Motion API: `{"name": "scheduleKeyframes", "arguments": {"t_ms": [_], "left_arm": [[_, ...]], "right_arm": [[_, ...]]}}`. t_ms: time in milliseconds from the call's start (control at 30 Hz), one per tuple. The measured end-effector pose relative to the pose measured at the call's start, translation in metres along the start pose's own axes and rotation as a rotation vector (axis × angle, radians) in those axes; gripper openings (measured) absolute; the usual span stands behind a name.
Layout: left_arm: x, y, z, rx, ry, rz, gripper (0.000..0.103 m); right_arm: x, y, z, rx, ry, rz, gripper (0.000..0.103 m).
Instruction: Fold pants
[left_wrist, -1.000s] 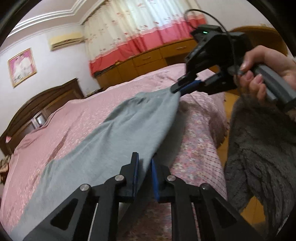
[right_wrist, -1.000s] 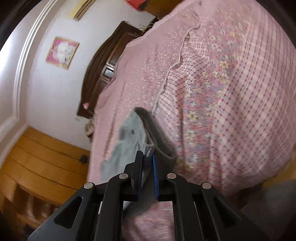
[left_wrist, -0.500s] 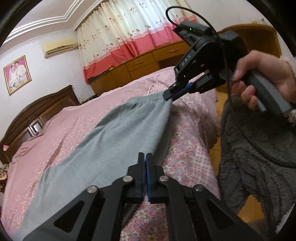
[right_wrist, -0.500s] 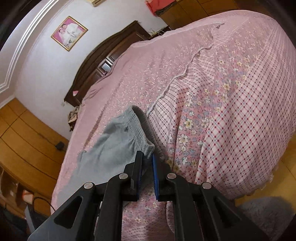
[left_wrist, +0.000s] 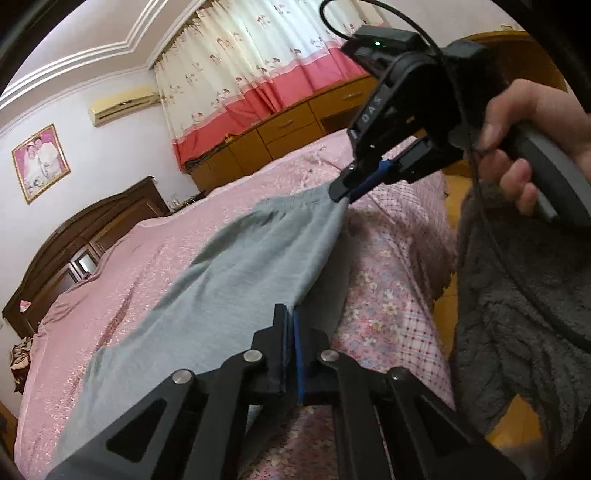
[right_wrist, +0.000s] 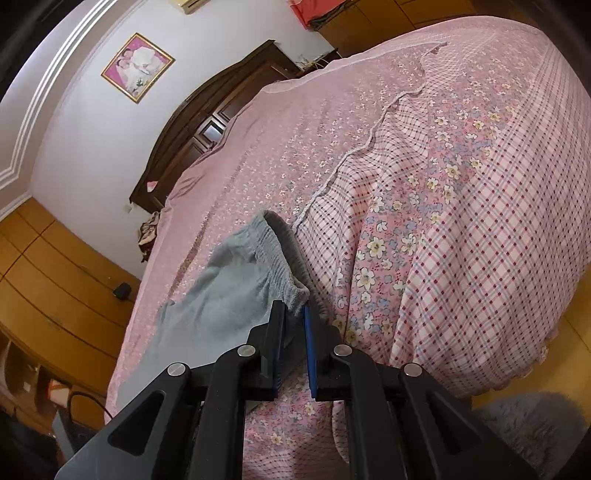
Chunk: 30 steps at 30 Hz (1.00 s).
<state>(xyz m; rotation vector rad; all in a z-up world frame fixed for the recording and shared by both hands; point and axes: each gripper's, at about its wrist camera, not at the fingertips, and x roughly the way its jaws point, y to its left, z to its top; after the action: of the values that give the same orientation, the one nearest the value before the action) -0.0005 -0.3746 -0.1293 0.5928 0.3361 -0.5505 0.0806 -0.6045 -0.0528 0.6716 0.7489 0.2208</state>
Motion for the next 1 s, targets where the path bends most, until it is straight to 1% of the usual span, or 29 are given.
{"name": "scheduleKeyframes", "arguments": {"t_ms": [167, 233, 300, 367, 400, 433, 467, 500, 533, 567, 600, 633, 667, 700, 733, 767, 800, 833, 867, 900, 933, 967, 1000], "left_arm": [[-0.002, 0.002, -0.002, -0.012, -0.003, -0.032, 0.003], [-0.003, 0.001, -0.003, 0.003, 0.001, -0.030, 0.003], [0.003, -0.002, -0.006, 0.015, 0.035, -0.037, 0.003], [0.008, -0.007, -0.009, 0.029, 0.061, -0.037, 0.003], [0.007, -0.008, -0.008, 0.028, 0.075, -0.055, 0.003], [0.003, -0.008, -0.007, 0.013, 0.079, -0.086, 0.005], [-0.008, -0.001, -0.002, -0.054, 0.071, -0.211, 0.006], [-0.016, 0.008, 0.003, -0.126, 0.062, -0.320, 0.013], [-0.027, 0.016, 0.009, -0.197, 0.035, -0.400, 0.027], [-0.034, 0.024, 0.012, -0.246, 0.002, -0.441, 0.037], [-0.039, 0.035, 0.016, -0.305, -0.035, -0.463, 0.056], [-0.039, 0.042, 0.019, -0.340, -0.047, -0.463, 0.063], [-0.034, 0.053, 0.020, -0.388, -0.056, -0.444, 0.063], [-0.028, 0.060, 0.020, -0.407, -0.051, -0.406, 0.062], [-0.021, 0.065, 0.019, -0.413, -0.037, -0.352, 0.056], [-0.011, 0.071, 0.014, -0.421, -0.011, -0.273, 0.050], [-0.002, 0.076, 0.009, -0.436, 0.019, -0.233, 0.037], [0.009, 0.082, 0.001, -0.464, 0.059, -0.203, 0.027], [0.019, 0.086, -0.008, -0.503, 0.105, -0.196, 0.025], [0.029, 0.088, -0.018, -0.530, 0.151, -0.194, 0.022], [0.033, 0.087, -0.026, -0.540, 0.166, -0.197, 0.022], [0.033, 0.083, -0.027, -0.519, 0.154, -0.183, 0.022], [0.031, 0.080, -0.025, -0.486, 0.150, -0.160, 0.022]], "right_arm": [[-0.001, -0.004, 0.000, -0.019, -0.003, -0.007, 0.012], [0.006, -0.006, -0.002, -0.033, 0.022, -0.029, 0.013], [0.010, -0.009, -0.003, -0.049, 0.025, -0.042, 0.019], [0.006, -0.012, -0.002, -0.031, 0.016, -0.020, 0.022], [0.000, -0.011, -0.001, -0.035, -0.002, -0.027, 0.023], [-0.009, -0.006, 0.001, -0.060, -0.035, -0.064, 0.023], [-0.018, 0.000, 0.003, -0.081, -0.066, -0.072, 0.024], [-0.031, 0.012, 0.008, -0.122, -0.115, -0.045, 0.030], [-0.039, 0.027, 0.013, -0.175, -0.152, -0.014, 0.035], [-0.042, 0.039, 0.016, -0.219, -0.172, 0.014, 0.045], [-0.040, 0.056, 0.021, -0.285, -0.184, 0.064, 0.046], [-0.026, 0.073, 0.028, -0.358, -0.159, 0.135, 0.046], [-0.009, 0.083, 0.033, -0.395, -0.120, 0.193, 0.046], [0.019, 0.089, 0.039, -0.412, -0.076, 0.262, 0.044], [0.040, 0.090, 0.042, -0.404, -0.039, 0.295, 0.040], [0.066, 0.087, 0.044, -0.381, 0.022, 0.314, 0.028], [0.089, 0.081, 0.046, -0.353, 0.076, 0.307, 0.018], [0.114, 0.070, 0.046, -0.318, 0.120, 0.250, 0.015], [0.130, 0.061, 0.045, -0.322, 0.142, 0.171, 0.000], [0.140, 0.052, 0.045, -0.336, 0.139, 0.099, 0.000], [0.141, 0.044, 0.048, -0.305, 0.122, 0.120, 0.000], [0.136, 0.040, 0.052, -0.257, 0.108, 0.137, 0.000], [0.130, 0.040, 0.054, -0.259, 0.086, 0.134, 0.000]]}}
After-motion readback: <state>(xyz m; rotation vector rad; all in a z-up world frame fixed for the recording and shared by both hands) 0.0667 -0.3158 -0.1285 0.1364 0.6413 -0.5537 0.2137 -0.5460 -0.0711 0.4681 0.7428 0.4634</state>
